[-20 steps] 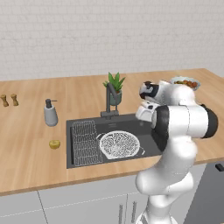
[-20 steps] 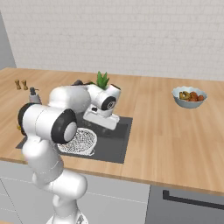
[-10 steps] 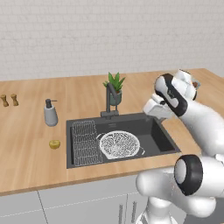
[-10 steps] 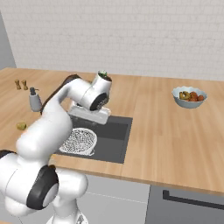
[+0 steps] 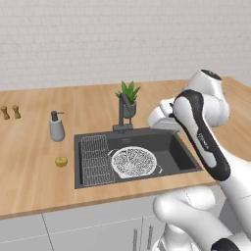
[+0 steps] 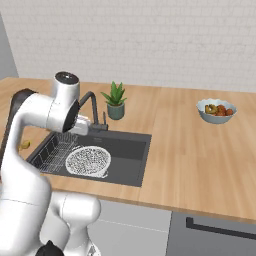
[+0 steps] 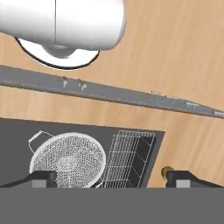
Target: Put the colander in the sink, put the kiwi in the colander, and turn on the sink faucet and pour water over the colander.
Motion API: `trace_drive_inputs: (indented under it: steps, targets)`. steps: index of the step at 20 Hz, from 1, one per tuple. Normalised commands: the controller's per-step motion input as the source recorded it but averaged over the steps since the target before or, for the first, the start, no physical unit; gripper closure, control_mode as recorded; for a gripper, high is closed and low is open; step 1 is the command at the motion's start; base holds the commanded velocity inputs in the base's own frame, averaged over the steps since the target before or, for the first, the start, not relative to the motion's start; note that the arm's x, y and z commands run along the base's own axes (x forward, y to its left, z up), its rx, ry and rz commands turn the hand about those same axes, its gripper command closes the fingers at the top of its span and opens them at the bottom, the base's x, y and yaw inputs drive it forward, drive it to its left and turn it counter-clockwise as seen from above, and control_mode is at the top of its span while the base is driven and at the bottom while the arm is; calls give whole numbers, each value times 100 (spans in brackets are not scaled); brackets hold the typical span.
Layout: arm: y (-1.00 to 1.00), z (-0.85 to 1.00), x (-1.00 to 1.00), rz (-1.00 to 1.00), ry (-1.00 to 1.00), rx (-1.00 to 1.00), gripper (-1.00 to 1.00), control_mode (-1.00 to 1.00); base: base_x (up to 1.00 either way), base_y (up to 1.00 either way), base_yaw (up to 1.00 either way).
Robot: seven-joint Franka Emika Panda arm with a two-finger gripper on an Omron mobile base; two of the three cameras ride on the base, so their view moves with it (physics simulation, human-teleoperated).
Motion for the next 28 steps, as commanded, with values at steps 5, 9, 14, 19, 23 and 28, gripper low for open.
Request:
trace_drive_inputs:
  steps: [5, 9, 14, 19, 23, 28]
  targets:
    - [99, 32, -3, -49, -1, 0, -100, -100, 0, 0, 0]
    - [84, 5, 0, -59, 2, 0, -100, -100, 0, 0, 0]
    - [60, 0, 14, -69, 7, 2, -100, -100, 0, 0, 0]
    - [54, 0, 22, -67, 8, 12, -100, -100, 0, 0, 0]
    - [46, 0, 23, -64, 5, 23, -100, -100, 0, 0, 0]
    - [47, 0, 1, -56, 0, 36, -100, -100, 0, 0, 0]
